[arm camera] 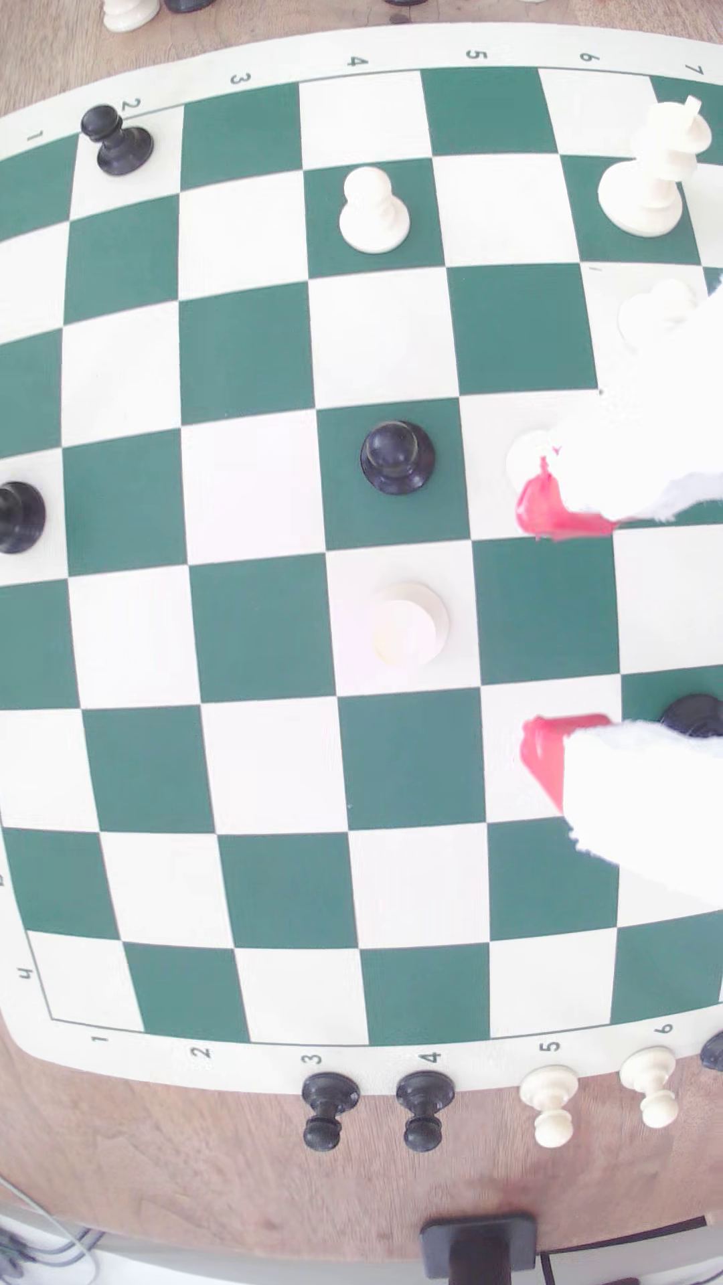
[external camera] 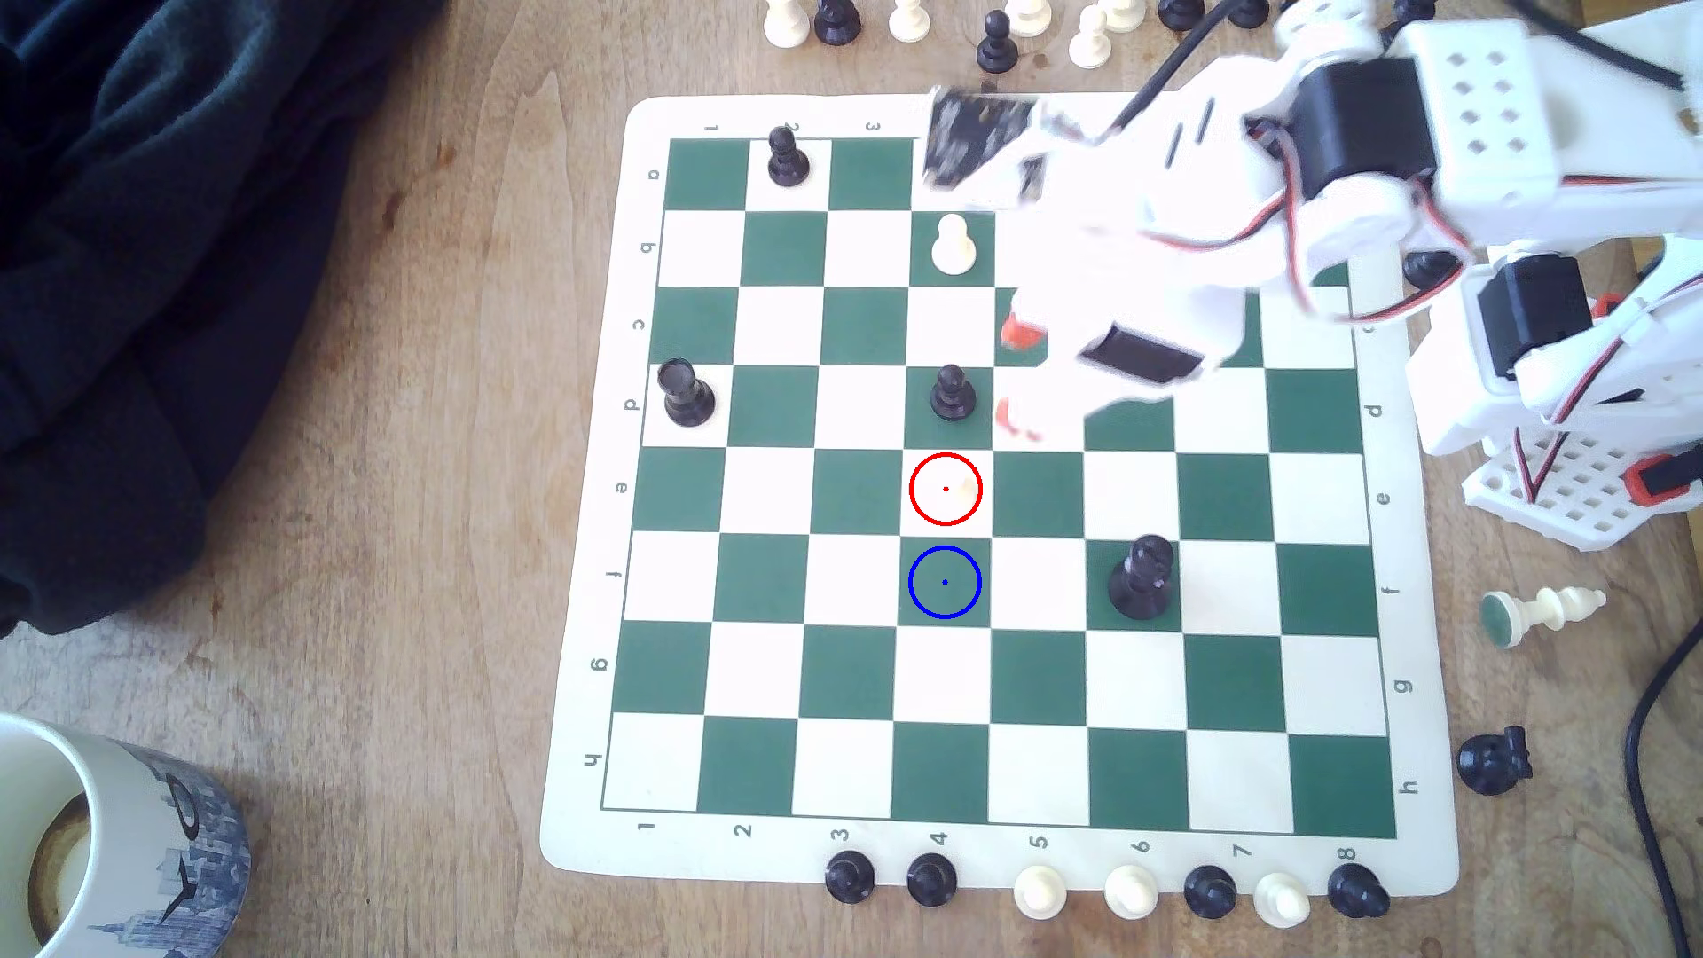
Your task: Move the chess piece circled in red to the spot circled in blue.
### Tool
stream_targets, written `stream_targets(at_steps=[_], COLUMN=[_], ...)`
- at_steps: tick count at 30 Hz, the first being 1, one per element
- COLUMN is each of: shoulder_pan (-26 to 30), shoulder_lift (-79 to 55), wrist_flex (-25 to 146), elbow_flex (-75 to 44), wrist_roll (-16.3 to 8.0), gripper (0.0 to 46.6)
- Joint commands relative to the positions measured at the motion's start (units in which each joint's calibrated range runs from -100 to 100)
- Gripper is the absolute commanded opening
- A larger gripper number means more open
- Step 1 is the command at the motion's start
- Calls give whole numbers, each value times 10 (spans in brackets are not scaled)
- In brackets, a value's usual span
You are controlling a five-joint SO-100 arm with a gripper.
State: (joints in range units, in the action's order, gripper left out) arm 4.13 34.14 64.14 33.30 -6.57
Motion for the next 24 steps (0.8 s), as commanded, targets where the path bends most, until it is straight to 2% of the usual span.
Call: stream_targets(at_steps=[1, 3, 11, 24], shoulder_pan=[9, 12, 27, 17], shoulder_lift=[-41, -62, -133, -218], wrist_flex=[-12, -34, -47, -96], elbow_flex=[-65, -63, -66, -85], wrist_roll=[-22, -31, -25, -25], gripper=[139, 140, 156, 168])
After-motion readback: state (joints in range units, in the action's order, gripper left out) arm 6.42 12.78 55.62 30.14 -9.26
